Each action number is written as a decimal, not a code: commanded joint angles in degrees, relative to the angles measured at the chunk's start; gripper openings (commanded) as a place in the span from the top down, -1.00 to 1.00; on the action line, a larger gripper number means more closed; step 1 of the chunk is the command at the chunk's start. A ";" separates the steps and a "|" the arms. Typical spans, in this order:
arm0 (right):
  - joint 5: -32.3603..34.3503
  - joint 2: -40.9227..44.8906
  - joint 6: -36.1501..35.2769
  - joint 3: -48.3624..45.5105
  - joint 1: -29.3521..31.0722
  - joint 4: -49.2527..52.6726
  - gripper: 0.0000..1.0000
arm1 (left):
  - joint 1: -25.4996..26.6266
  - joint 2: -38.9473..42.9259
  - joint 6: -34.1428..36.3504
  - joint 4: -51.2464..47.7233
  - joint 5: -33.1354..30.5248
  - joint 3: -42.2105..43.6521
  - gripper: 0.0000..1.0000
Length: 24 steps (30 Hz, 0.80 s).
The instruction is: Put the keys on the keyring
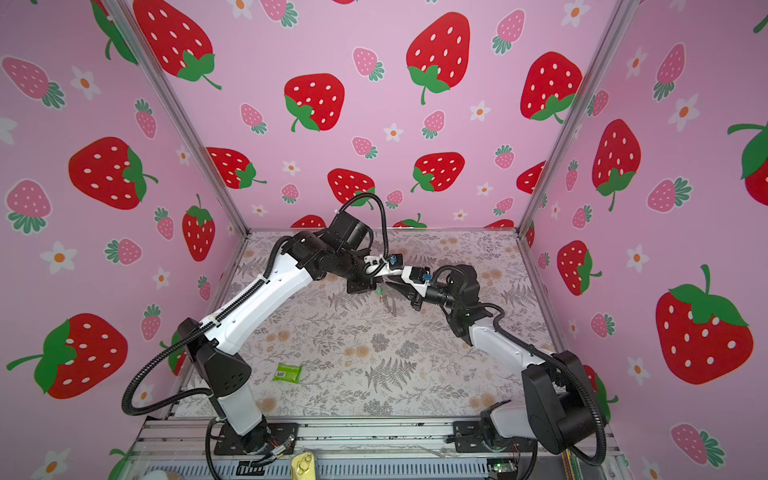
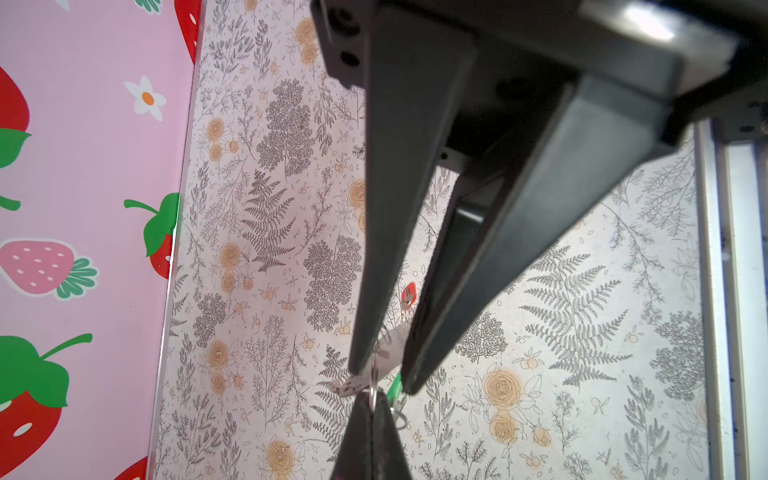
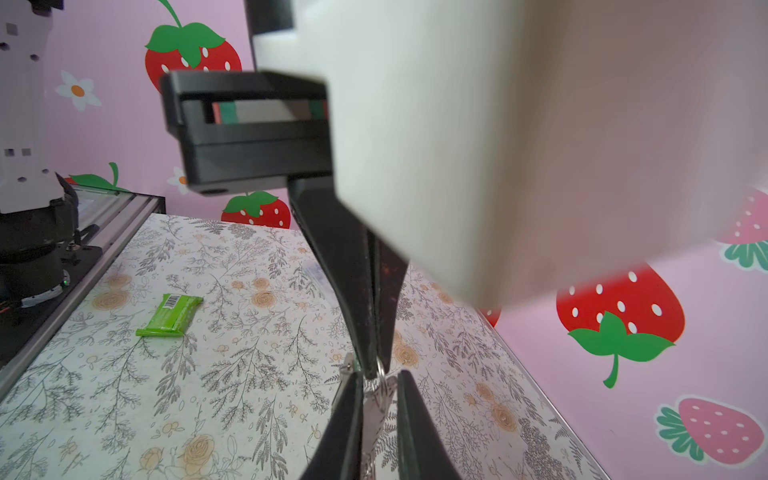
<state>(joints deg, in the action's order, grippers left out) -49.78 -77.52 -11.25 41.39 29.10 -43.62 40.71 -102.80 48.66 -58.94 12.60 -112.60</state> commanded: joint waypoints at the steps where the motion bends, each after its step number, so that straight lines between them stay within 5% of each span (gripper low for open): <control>1: 1.04 0.84 -1.24 -1.23 0.21 -1.49 0.64 | 1.19 -0.81 1.98 -3.35 -0.45 -3.04 1.00; 14: 1.16 1.43 0.57 -3.99 0.58 -6.94 0.61 | 1.58 -2.18 -0.62 -5.08 1.23 -5.96 1.00; 24: 8.05 4.46 -2.05 -8.51 1.88 -10.21 0.57 | 0.91 -3.91 -2.53 -7.52 3.46 -8.12 1.00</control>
<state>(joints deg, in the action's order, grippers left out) -43.51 -74.52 -11.75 33.36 30.68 -50.89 41.63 -105.93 46.26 -64.55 13.54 -117.97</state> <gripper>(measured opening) 0.214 0.044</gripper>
